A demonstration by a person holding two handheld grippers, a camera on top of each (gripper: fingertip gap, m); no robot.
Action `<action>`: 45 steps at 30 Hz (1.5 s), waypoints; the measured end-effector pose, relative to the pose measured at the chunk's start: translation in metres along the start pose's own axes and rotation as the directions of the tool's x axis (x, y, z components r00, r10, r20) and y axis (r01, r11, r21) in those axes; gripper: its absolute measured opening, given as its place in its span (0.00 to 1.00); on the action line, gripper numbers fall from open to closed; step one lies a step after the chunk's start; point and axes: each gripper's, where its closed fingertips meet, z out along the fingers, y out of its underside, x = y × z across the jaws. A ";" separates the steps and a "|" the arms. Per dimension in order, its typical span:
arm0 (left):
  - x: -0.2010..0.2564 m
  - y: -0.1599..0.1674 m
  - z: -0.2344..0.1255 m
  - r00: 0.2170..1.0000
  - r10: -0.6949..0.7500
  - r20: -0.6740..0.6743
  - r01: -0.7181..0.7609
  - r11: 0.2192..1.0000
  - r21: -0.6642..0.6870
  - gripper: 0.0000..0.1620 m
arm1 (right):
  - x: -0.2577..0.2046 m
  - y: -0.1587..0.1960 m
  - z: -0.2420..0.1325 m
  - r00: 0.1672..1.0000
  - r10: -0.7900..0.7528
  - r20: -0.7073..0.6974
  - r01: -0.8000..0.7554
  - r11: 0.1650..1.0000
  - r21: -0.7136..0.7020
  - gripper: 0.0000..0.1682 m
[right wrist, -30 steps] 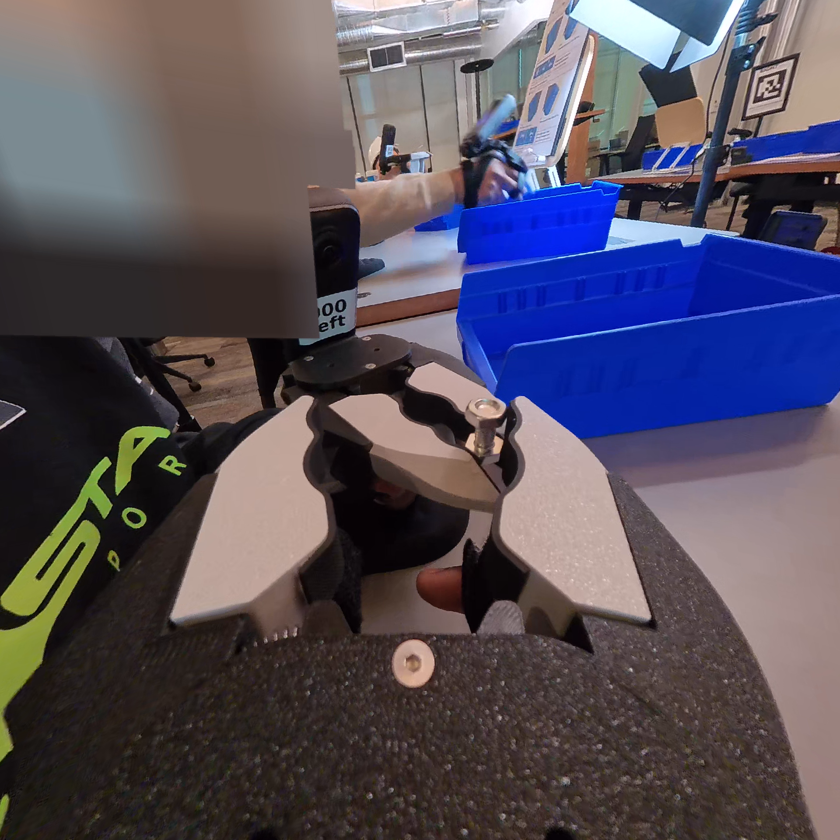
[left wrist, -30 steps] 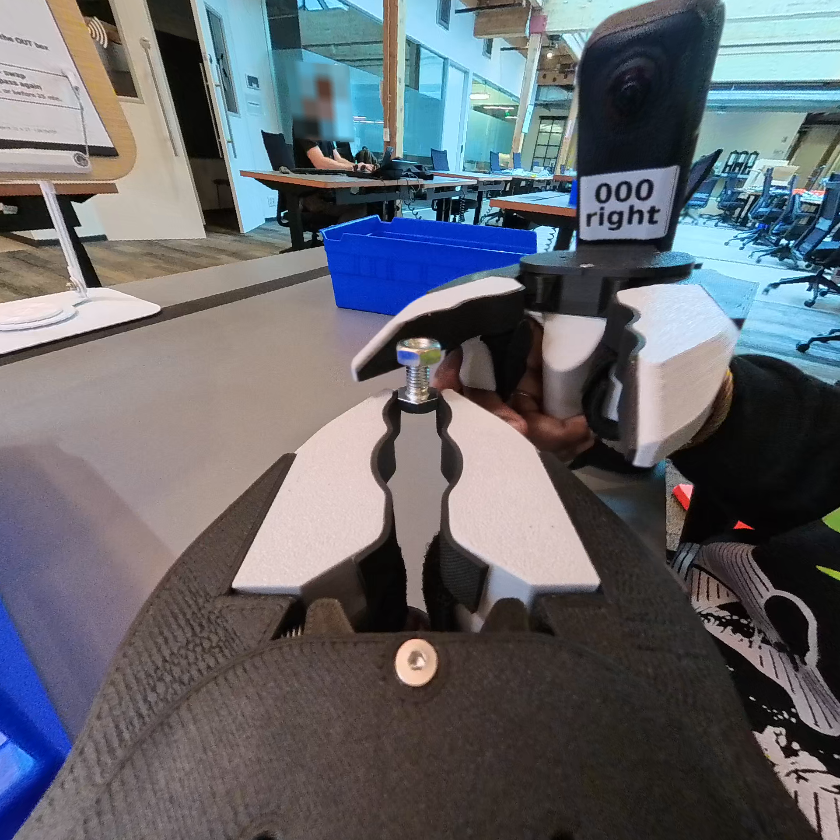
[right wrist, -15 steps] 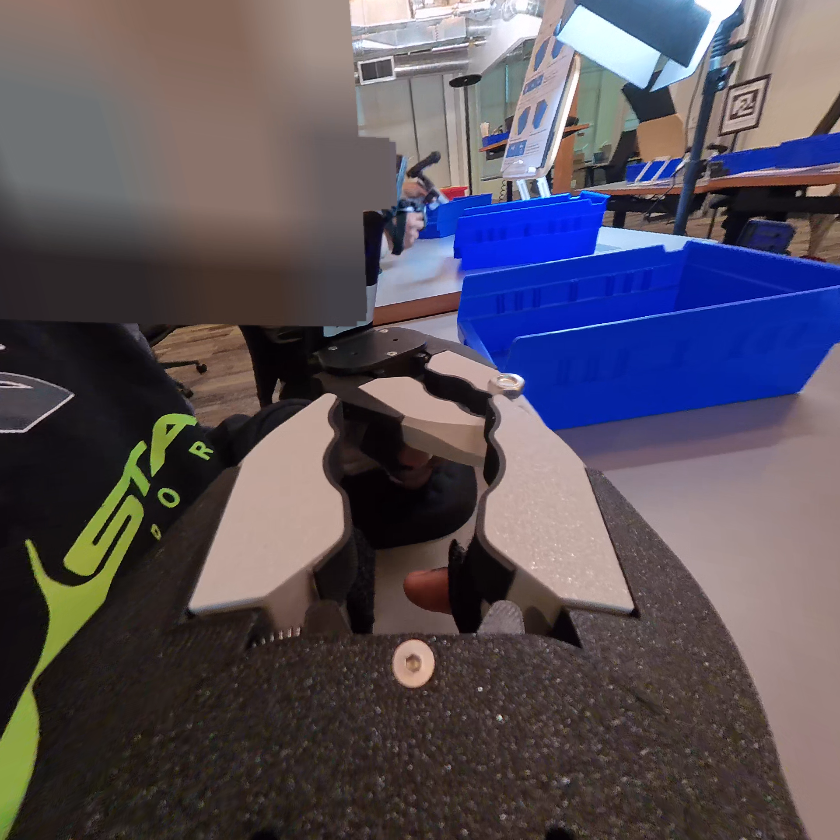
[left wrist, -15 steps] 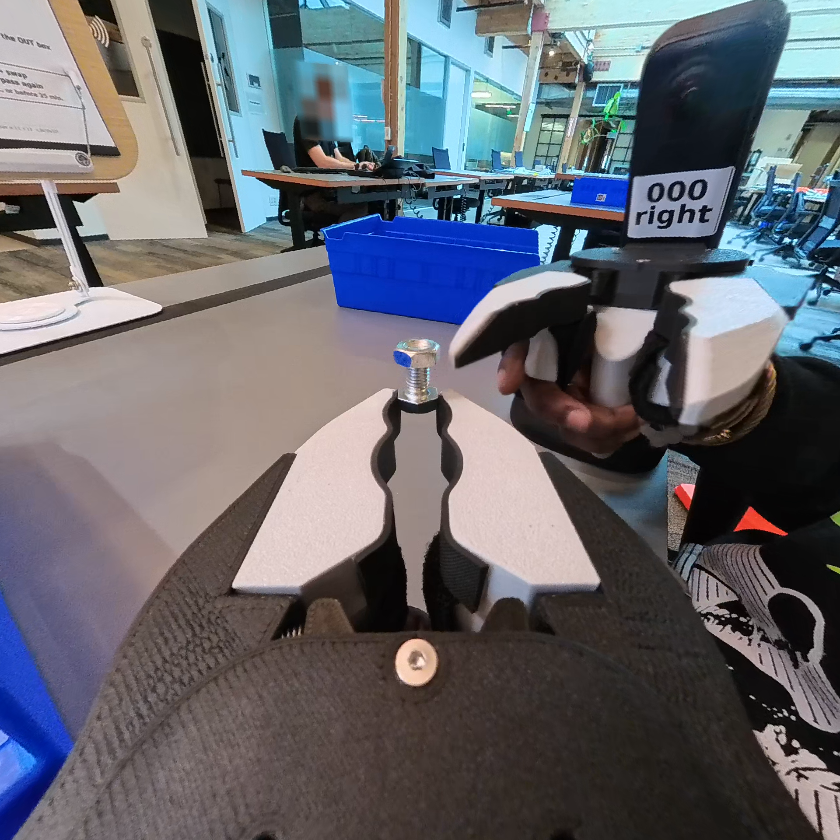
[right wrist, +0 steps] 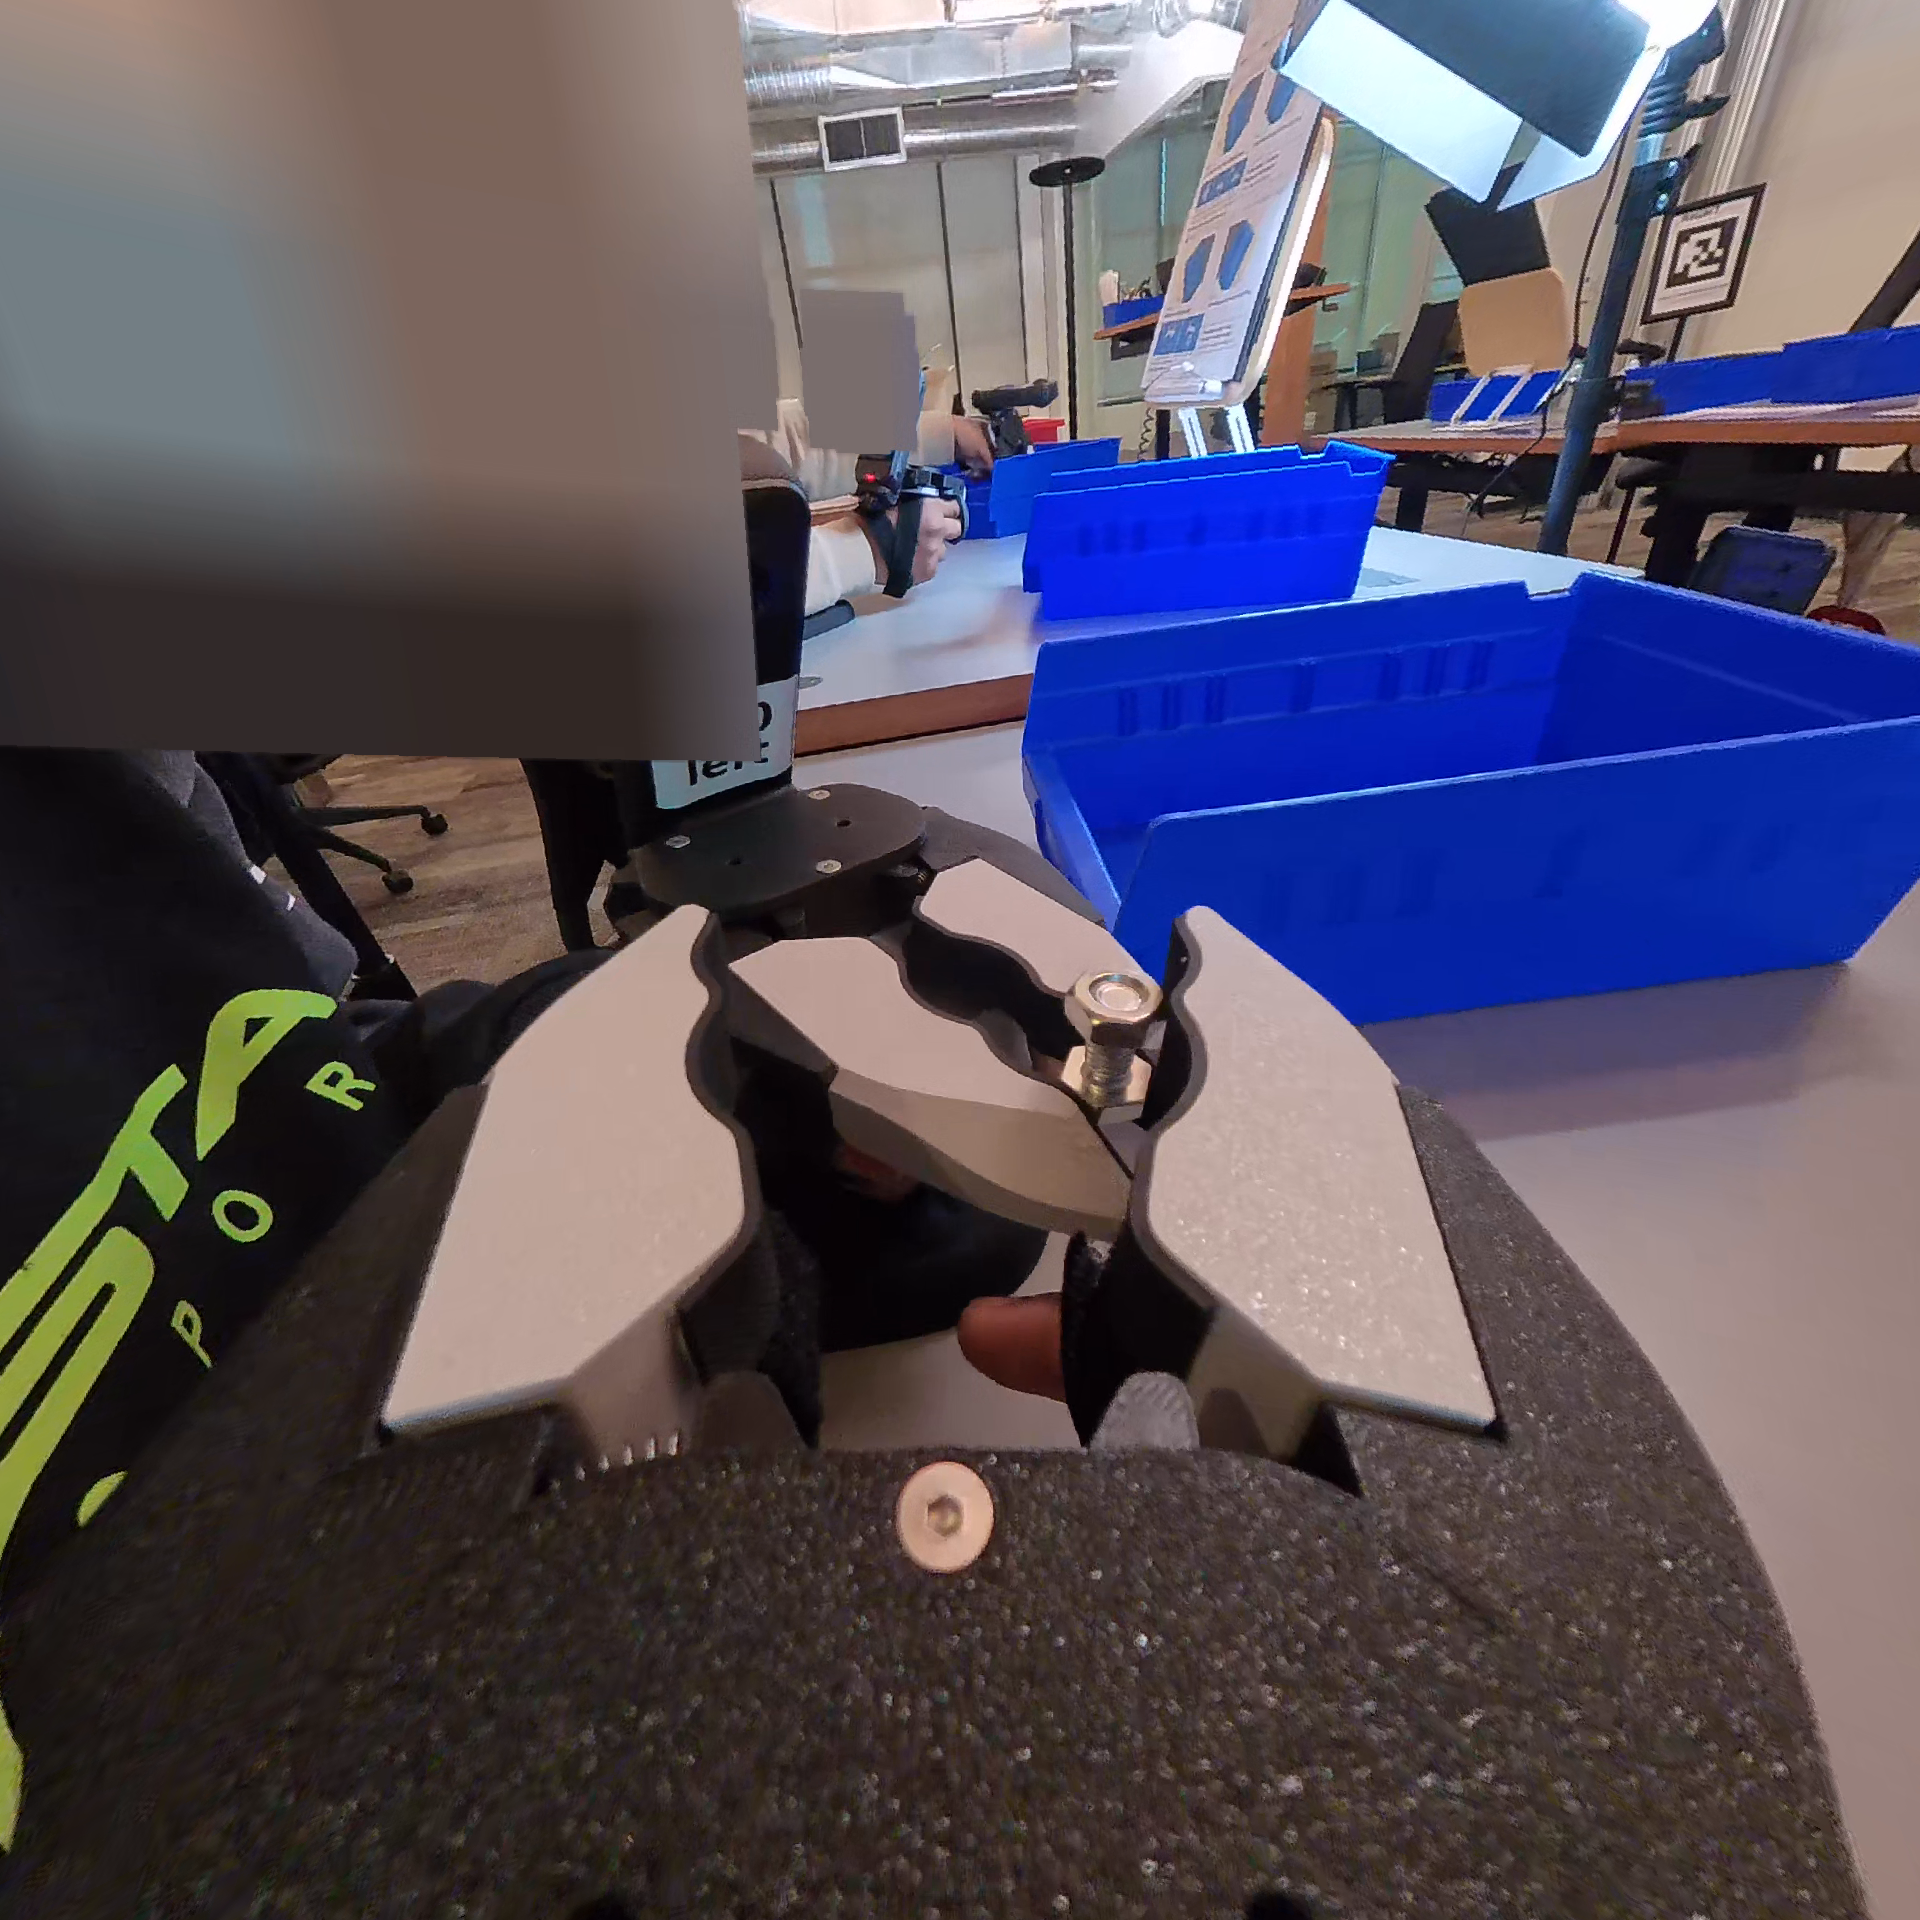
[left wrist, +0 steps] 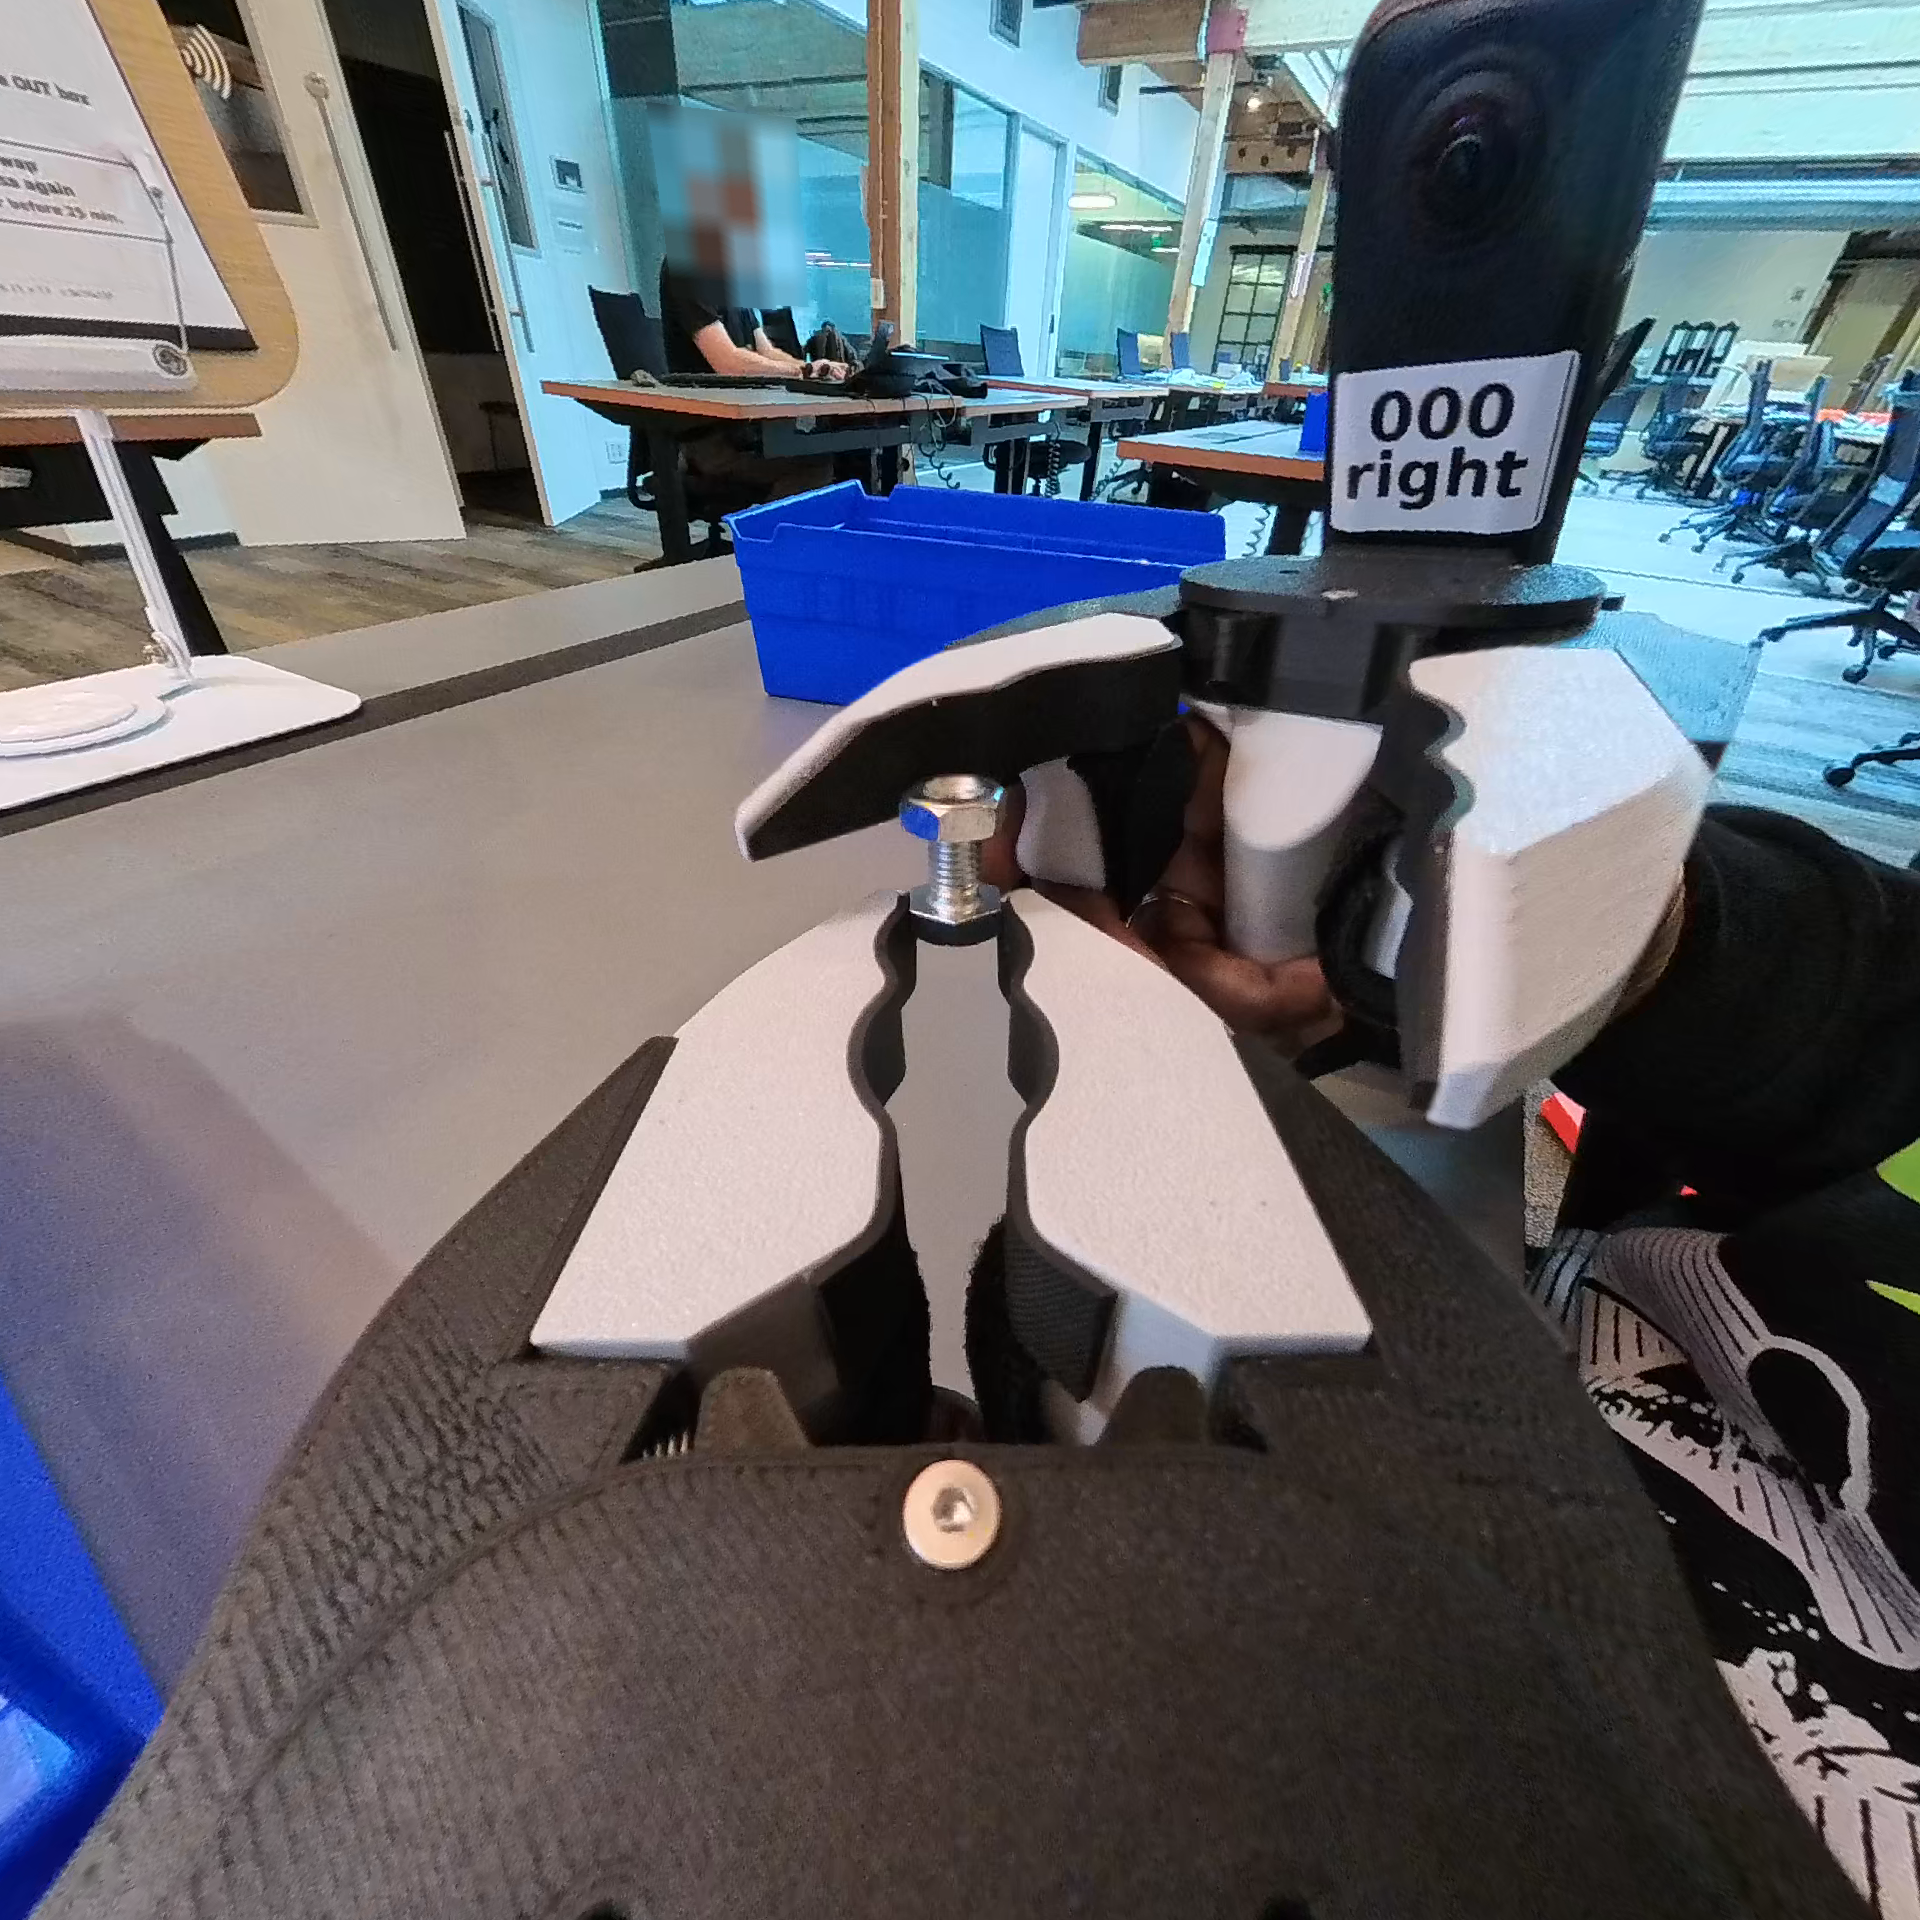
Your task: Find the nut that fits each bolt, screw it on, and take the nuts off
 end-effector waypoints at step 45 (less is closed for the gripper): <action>-0.001 0.000 0.000 1.000 -0.002 0.008 0.002 1.000 0.004 0.09 | -0.002 0.002 -0.017 0.996 0.060 -0.070 -0.057 0.997 0.042 0.46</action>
